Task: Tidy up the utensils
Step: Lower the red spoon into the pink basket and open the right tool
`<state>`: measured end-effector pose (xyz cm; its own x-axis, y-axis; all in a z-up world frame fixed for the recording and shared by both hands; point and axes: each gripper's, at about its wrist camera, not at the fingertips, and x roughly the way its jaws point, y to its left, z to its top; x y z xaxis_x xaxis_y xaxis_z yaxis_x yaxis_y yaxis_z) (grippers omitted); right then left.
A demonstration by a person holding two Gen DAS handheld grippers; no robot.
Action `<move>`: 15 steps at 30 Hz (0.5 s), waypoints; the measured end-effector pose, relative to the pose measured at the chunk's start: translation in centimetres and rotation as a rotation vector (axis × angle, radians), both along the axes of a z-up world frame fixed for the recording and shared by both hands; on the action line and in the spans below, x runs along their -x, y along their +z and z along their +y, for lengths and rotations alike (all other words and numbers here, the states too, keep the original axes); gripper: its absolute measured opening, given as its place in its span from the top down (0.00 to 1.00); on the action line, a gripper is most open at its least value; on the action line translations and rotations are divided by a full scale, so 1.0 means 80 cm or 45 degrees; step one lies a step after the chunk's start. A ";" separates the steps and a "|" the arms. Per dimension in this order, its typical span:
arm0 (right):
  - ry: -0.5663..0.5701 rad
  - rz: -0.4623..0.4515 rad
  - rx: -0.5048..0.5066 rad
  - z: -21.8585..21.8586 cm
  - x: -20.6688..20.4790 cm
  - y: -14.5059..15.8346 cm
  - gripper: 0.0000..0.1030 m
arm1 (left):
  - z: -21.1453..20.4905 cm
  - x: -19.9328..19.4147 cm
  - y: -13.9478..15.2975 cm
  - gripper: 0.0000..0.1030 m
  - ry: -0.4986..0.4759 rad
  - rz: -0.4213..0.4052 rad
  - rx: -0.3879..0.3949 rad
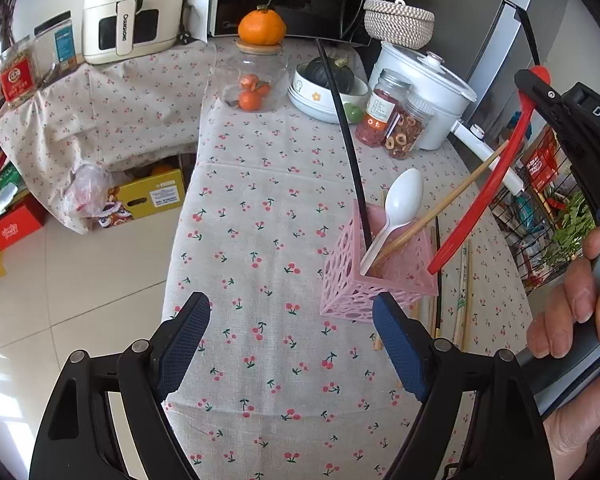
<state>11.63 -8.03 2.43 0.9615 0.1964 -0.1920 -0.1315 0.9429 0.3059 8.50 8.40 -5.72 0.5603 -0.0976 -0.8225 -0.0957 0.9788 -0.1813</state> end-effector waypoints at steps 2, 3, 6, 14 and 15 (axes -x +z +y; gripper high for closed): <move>-0.024 0.024 -0.008 0.002 -0.008 -0.009 0.95 | 0.004 0.000 0.000 0.17 0.011 0.002 0.005; -0.035 0.034 -0.008 0.003 -0.011 -0.013 0.95 | 0.006 -0.001 -0.001 0.17 0.017 0.005 0.005; -0.051 0.066 0.004 0.003 -0.016 -0.024 0.94 | 0.010 -0.002 -0.002 0.17 0.026 0.013 0.008; 0.030 0.181 -0.094 -0.014 -0.011 -0.030 0.46 | 0.002 -0.001 0.003 0.17 0.011 -0.001 -0.007; 0.034 0.183 -0.111 -0.018 -0.008 -0.027 0.43 | -0.002 0.000 0.004 0.17 0.002 -0.007 -0.015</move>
<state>12.23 -9.50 0.27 0.9195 0.2439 -0.3083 -0.1055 0.9086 0.4042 8.52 8.28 -5.37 0.5648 -0.0868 -0.8206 -0.0964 0.9807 -0.1701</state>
